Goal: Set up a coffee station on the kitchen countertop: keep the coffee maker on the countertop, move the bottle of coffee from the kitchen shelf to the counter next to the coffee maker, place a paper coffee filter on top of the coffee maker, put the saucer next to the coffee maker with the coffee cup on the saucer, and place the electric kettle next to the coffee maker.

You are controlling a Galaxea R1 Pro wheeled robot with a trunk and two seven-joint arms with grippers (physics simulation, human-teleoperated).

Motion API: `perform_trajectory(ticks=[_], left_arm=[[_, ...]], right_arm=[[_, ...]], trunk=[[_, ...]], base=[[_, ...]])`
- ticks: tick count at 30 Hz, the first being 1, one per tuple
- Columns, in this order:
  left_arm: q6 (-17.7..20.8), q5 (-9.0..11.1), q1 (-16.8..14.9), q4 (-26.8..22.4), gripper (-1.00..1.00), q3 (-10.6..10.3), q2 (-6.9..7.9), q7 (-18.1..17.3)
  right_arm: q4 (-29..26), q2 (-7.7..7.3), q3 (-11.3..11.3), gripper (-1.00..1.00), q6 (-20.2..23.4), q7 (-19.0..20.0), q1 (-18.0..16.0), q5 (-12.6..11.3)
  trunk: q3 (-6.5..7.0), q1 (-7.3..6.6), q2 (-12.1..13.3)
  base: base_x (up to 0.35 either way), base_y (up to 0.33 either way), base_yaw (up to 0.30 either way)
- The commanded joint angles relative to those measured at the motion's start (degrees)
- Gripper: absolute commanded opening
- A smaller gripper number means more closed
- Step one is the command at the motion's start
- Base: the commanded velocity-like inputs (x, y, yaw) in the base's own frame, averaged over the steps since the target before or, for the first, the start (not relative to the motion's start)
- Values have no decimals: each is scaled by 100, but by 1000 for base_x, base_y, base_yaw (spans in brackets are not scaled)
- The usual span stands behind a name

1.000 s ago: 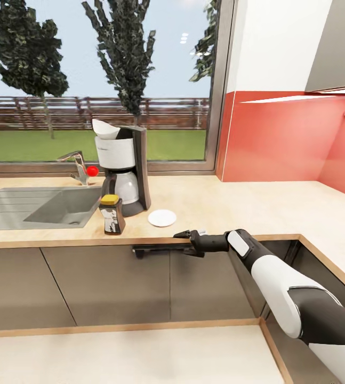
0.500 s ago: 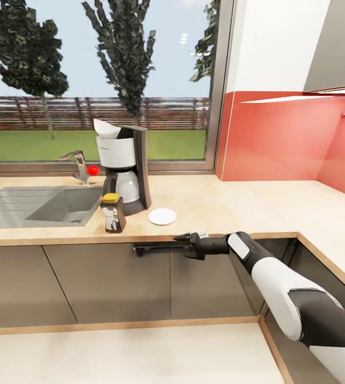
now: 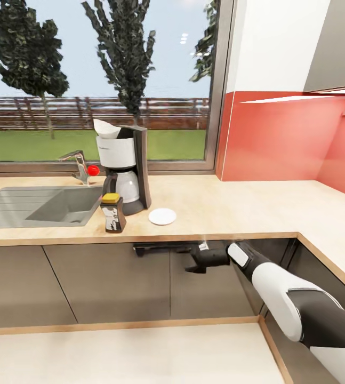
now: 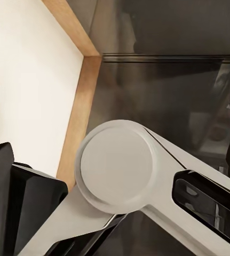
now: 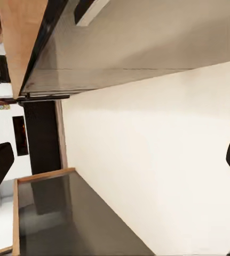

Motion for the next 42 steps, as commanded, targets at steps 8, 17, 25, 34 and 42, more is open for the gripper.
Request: perform_trajectory(ticks=[8,17,25,34,42], left_arm=[[48,-37,5,-13,100,51,0,-12],[89,-41,5,-35,100,1259,0,-18],[97,-44,5,-50,100,2464,-5,-14],[39,-44,5,-56,100,2664,-303,1209],[39,-44,5,-49,100,2664,-307,1237]], right_arm=[[728,-373,19,100,-639,-84,405,925],[852,-1266,22,100,-3265,-314,2552,2273],[863,-1478,20,100,-4792,-348,3525,2940],[877,-1813,20,100,-6168,-635,4174,3003],[884,-1803,16,100,-6179,-1259,4179,2999]], trunk=[[-5,0,-3],[-5,0,-3],[-5,0,-3],[-5,0,-3],[-5,0,-3]], base=[[0,0,0],[0,0,0],[0,0,0],[0,0,0],[0,0,103]])
